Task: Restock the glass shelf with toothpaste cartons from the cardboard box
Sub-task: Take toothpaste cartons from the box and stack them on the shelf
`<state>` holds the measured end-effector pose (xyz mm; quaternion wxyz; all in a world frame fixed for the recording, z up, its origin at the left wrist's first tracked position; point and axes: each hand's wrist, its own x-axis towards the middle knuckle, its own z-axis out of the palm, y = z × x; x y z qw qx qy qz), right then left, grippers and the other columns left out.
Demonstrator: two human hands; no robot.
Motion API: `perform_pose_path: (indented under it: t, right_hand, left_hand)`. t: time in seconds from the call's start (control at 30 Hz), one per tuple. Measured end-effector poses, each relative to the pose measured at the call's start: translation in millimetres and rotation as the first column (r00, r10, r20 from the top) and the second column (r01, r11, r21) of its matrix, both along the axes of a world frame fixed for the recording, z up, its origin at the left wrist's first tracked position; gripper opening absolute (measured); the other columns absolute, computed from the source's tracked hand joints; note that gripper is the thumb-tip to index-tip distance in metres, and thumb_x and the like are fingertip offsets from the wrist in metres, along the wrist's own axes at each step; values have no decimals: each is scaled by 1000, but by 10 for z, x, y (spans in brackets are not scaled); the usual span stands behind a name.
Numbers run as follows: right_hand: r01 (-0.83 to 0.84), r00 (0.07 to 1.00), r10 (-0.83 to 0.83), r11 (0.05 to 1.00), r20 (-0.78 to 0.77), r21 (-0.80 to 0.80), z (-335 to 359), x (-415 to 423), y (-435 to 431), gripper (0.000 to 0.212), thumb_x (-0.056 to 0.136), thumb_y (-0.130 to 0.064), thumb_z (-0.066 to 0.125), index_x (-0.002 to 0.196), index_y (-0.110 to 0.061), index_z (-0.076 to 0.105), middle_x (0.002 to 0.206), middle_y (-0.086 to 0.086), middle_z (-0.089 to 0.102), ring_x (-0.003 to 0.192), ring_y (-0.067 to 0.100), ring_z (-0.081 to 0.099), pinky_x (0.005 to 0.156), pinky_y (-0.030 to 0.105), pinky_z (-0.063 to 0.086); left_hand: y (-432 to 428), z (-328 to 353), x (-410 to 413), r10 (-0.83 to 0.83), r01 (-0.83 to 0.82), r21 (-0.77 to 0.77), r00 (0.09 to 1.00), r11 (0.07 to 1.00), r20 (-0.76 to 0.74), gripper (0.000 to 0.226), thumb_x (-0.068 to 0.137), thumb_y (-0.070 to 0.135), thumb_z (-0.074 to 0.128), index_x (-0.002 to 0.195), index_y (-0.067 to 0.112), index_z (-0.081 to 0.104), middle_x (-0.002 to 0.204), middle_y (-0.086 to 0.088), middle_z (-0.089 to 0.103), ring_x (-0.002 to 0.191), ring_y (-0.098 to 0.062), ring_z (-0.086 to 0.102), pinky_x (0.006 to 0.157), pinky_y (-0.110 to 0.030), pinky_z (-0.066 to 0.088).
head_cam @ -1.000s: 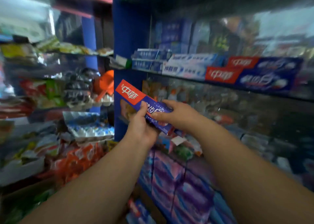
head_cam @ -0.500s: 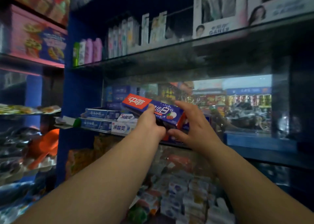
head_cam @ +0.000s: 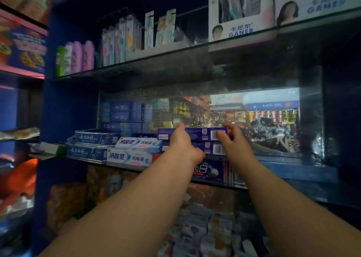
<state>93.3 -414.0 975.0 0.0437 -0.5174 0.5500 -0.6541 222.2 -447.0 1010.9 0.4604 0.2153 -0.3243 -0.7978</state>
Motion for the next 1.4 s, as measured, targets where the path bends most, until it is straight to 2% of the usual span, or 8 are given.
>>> perform_pose_path:
  t: [0.33,0.57,0.73,0.87,1.0,1.17,1.3,1.4]
  right_hand:
    - [28,996,-28,1000,90,1,-84,-77,-262,40,97,-35,51,136,-28,40,126,0,54,86,11,61,57,24,49]
    - [60,991,-66,997,113,57,-108,-60,-315,40,100,-39,42,139,-35,34,128,0,53,92,20,64,74,41,58]
    - [84,990,-91,994,108,66,-90,-58,-357,40,101,-37,38,141,-33,33,128,1,52,97,23,62,82,44,56]
    - [117,990,-124,988,61,104,-134,-79,-342,46,101,-40,37,146,-35,28,128,-1,50,87,19,63,77,41,57]
    - [302,943,-287,951,-168,72,-104,-18,-333,54,98,-46,38,148,-34,23,146,1,42,120,28,54,100,54,44]
    - [520,757,-479,853,-445,-34,-39,229,-343,49,100,-32,38,148,-24,30,155,0,30,144,20,26,117,52,8]
    - [526,726,-468,850,-504,-30,-58,413,-319,42,99,-25,37,141,-23,40,153,-2,36,143,16,28,118,55,3]
    - [512,649,-450,855,-614,-85,-82,676,-260,43,100,-25,36,143,-23,38,156,-3,30,146,14,19,117,54,-2]
  left_hand:
    - [-180,-229,-17,78,4,-256,948,967,308,35,96,35,50,118,10,59,110,-15,68,93,-34,68,83,-53,55]
    - [-42,55,174,50,35,-271,952,962,301,28,100,31,46,115,8,43,75,-17,55,71,-29,60,57,-43,48]
    - [-17,-6,215,49,17,-277,972,961,229,59,102,36,40,150,8,20,89,-21,59,70,-24,61,100,-40,43]
    - [-127,-135,218,51,3,-255,978,967,204,33,101,38,42,110,10,56,84,-12,55,62,-24,58,89,-38,48]
    - [-165,-211,261,51,6,-260,977,965,209,36,100,42,42,83,10,49,79,-12,51,43,-18,62,57,-27,54]
    - [-101,-209,391,79,-37,-259,985,965,152,62,97,47,44,146,10,31,135,-19,51,88,-23,61,57,-37,49]
    - [-110,-251,545,100,-47,-292,981,955,166,35,101,42,38,111,11,51,63,-15,65,43,-18,62,68,-29,54]
    - [-109,-305,721,104,-62,-279,985,958,138,48,102,39,37,138,7,39,92,-14,62,56,-10,68,52,-20,55]
